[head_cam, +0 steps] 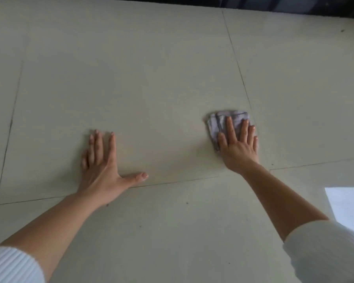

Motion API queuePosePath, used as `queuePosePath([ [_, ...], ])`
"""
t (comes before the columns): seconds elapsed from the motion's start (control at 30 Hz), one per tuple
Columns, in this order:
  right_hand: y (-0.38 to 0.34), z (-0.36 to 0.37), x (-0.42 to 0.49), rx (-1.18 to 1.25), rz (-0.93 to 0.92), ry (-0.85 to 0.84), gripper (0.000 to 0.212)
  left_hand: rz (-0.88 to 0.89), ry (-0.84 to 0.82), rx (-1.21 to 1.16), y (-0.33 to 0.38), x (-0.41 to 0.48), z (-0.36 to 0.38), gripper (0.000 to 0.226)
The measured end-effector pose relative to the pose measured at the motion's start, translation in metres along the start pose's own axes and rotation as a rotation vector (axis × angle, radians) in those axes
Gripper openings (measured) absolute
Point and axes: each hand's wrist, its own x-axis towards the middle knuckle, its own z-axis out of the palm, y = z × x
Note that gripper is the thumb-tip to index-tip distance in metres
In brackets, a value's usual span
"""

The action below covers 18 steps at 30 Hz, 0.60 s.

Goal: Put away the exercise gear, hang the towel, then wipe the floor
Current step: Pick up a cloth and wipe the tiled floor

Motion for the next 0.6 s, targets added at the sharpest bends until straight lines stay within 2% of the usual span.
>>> queuePosePath([
  [0.13, -0.026, -0.017, 0.057, 0.069, 0.128, -0.032, 0.059, -0.005, -0.013, 0.041, 0.0, 0.001, 0.001, 0.137],
  [0.2, -0.047, -0.017, 0.066, 0.1, 0.125, -0.024, 0.059, -0.011, -0.024, 0.051, 0.001, 0.002, 0.001, 0.138],
  [0.33, -0.08, 0.006, 0.035, 0.013, -0.177, -0.007, 0.058, -0.006, -0.026, 0.065, 0.001, 0.002, 0.001, 0.138],
  [0.47, -0.078, 0.027, -0.029, -0.113, -0.495, -0.044, 0.057, 0.004, -0.015, 0.063, 0.0, 0.002, 0.002, 0.135],
  [0.53, -0.063, 0.033, -0.057, -0.164, -0.635, -0.047, 0.056, 0.009, 0.001, 0.06, 0.001, 0.002, 0.002, 0.124],
  [0.6, -0.043, 0.033, -0.066, -0.209, -0.666, -0.047, 0.057, -0.001, 0.062, -0.002, 0.003, 0.003, 0.0, 0.104],
])
